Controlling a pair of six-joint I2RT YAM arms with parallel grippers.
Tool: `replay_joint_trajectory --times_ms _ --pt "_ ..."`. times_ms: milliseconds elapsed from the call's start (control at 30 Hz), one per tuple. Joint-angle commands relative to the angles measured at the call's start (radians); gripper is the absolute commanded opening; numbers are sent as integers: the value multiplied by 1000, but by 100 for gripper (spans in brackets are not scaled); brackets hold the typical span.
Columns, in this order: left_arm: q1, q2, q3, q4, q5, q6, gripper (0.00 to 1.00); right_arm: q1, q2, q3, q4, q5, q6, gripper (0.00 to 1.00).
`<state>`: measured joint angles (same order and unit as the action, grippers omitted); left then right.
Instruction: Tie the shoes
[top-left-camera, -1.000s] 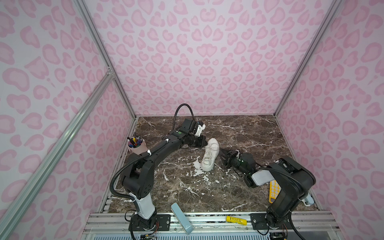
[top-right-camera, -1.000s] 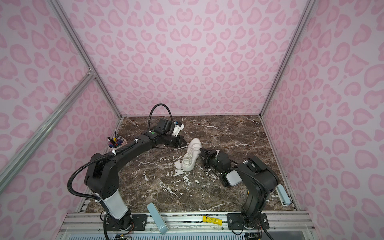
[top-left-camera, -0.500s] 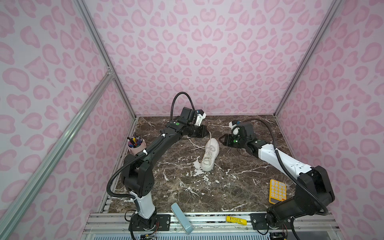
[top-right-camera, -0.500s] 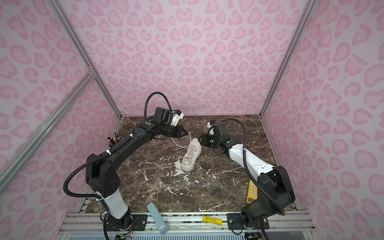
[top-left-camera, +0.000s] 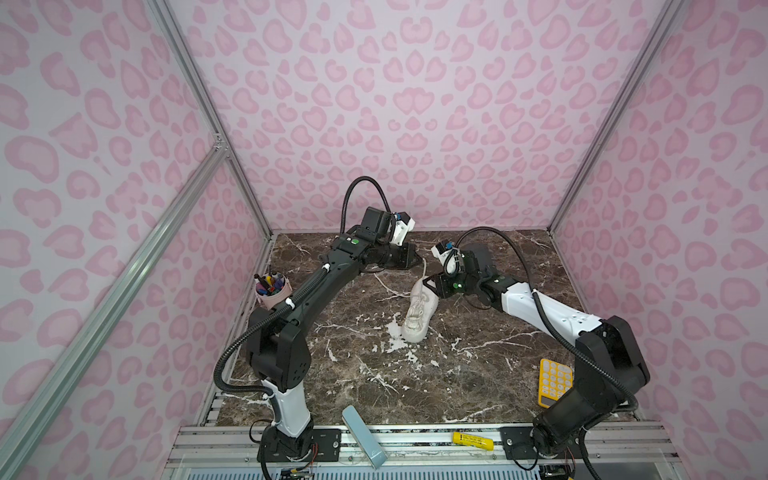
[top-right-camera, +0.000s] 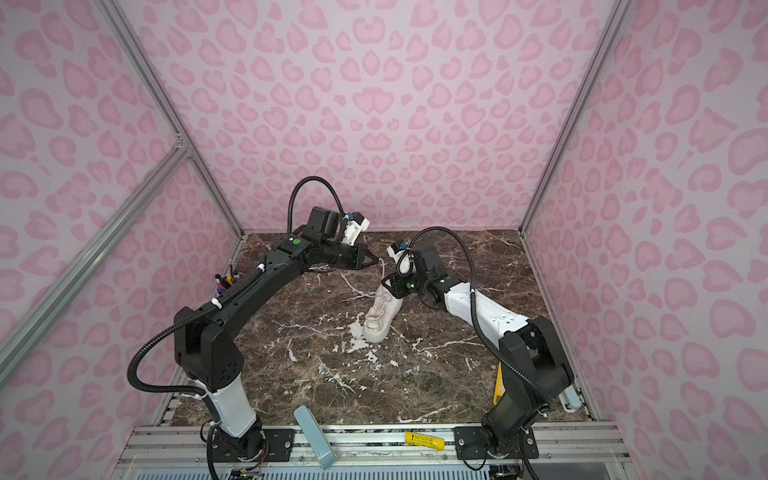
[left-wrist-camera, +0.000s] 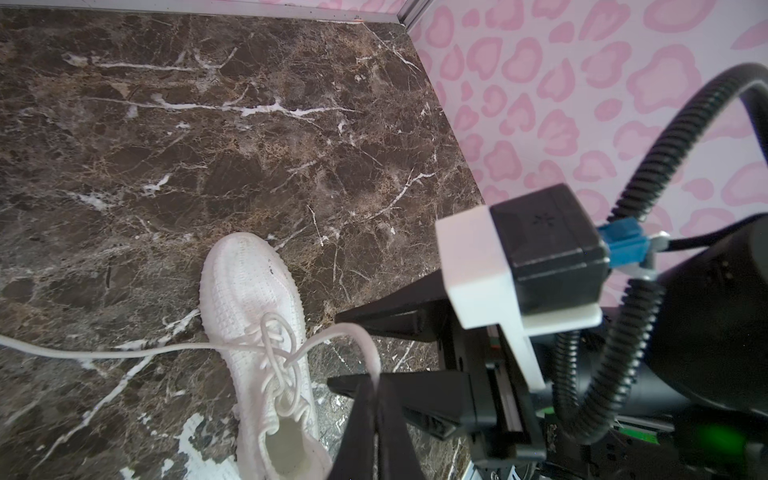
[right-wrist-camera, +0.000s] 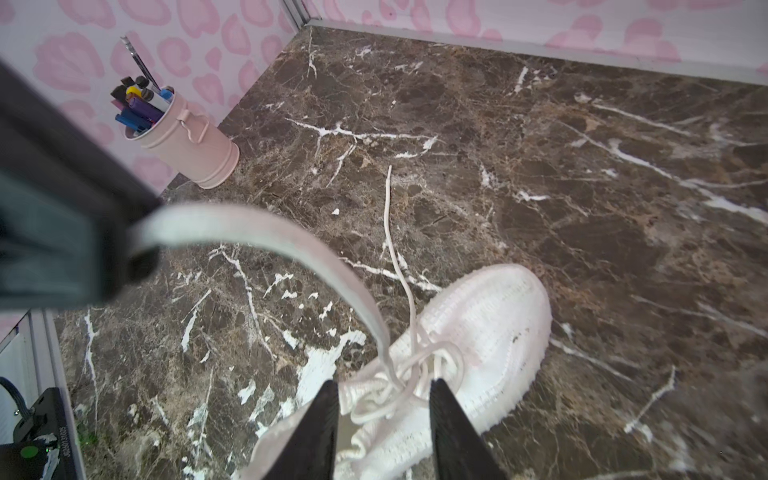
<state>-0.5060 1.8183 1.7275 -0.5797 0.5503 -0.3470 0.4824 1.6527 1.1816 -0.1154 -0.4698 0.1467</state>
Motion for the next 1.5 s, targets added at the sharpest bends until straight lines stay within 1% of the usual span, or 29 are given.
replay_joint_trajectory --times_ms 0,100,167,233,333,367,467,500,567,667,733,800,867,933,1067,1200,1467 --pt "0 -14 -8 3 13 -6 3 2 41 36 48 -37 3 33" --pt "0 -21 -20 8 11 -10 3 2 64 59 51 -42 16 24" --pt "0 -22 -22 10 10 -10 3 2 65 58 55 -34 21 15" --pt "1 -24 -25 9 8 -8 3 1 60 53 59 -32 24 9" --pt "3 -26 -29 8 -3 -7 4 2 52 43 58 -28 27 6" --pt "4 -26 -29 9 -10 -7 9 2 50 39 57 -25 30 5" --pt "18 -31 -38 7 -58 -10 35 2 41 20 60 -6 38 5" --pt "26 -33 -42 5 -81 -14 42 1 40 14 59 3 42 5" --pt "54 -43 -63 12 -129 -32 47 -1 36 -5 61 26 59 5" --pt "88 -25 -75 -31 -215 -38 47 -2 35 -28 69 45 83 5" --pt "91 20 -60 -91 -276 -10 44 -3 37 -36 75 51 97 5" --pt "92 74 -53 -132 -317 10 43 -3 42 -39 73 56 109 5" --pt "90 125 -52 -154 -351 27 42 -3 42 -39 68 61 118 5" --pt "81 178 -46 -162 -409 49 42 -2 41 -42 69 64 120 5" --pt "57 285 34 -220 -538 94 42 -2 41 -38 60 65 123 6" --pt "53 384 130 -268 -568 71 42 -3 42 -30 40 68 120 5" --pt "52 495 245 -297 -565 10 42 -5 35 -37 34 69 122 5"
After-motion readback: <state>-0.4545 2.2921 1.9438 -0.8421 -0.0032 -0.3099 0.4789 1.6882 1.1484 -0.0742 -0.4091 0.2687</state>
